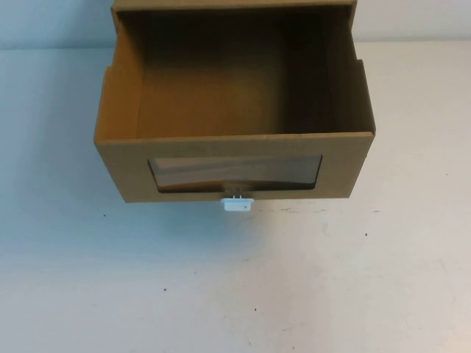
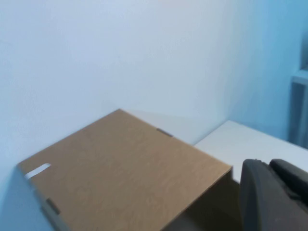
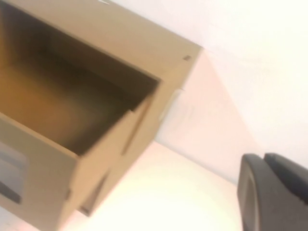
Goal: Open the shoe box
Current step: 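Pull the top drawer of the cardboard box fully open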
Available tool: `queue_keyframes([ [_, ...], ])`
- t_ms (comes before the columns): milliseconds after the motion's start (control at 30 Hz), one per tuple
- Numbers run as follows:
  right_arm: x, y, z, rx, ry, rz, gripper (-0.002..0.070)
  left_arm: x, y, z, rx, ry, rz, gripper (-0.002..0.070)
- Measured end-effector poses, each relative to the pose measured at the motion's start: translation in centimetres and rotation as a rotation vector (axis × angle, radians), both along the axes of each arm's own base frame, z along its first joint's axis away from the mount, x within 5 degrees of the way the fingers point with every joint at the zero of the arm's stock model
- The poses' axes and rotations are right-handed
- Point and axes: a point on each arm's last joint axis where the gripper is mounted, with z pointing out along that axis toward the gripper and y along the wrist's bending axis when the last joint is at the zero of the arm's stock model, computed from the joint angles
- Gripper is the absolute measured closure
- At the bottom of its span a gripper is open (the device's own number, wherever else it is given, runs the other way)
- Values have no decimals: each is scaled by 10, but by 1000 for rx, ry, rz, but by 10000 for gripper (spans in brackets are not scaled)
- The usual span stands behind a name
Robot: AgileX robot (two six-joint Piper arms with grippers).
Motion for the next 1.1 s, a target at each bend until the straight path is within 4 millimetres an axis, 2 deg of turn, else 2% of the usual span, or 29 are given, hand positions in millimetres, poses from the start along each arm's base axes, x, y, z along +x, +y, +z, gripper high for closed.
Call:
queue_keyframes([
  [100,-6,-17,-10,22,-5,-28,689,-28,8,1,33,-19,69,680],
  [200,-10,-32,-22,31,2,-79,689,-53,14,-14,67,19,116,680],
  [300,-13,-45,-33,34,13,-133,689,-71,21,-43,123,87,163,680],
  [433,-16,-57,-36,60,16,-185,689,-89,31,-92,187,151,252,680],
  [533,-17,-60,-36,68,17,-199,689,-99,39,-127,202,137,324,680],
  [633,-17,-60,-37,64,18,-199,689,-108,45,-151,217,87,390,680],
  [967,-17,-60,-37,64,17,-196,689,-162,56,-198,74,-75,495,680],
  [1100,-17,-60,-37,64,17,-196,689,-174,59,-220,-33,-128,523,680],
])
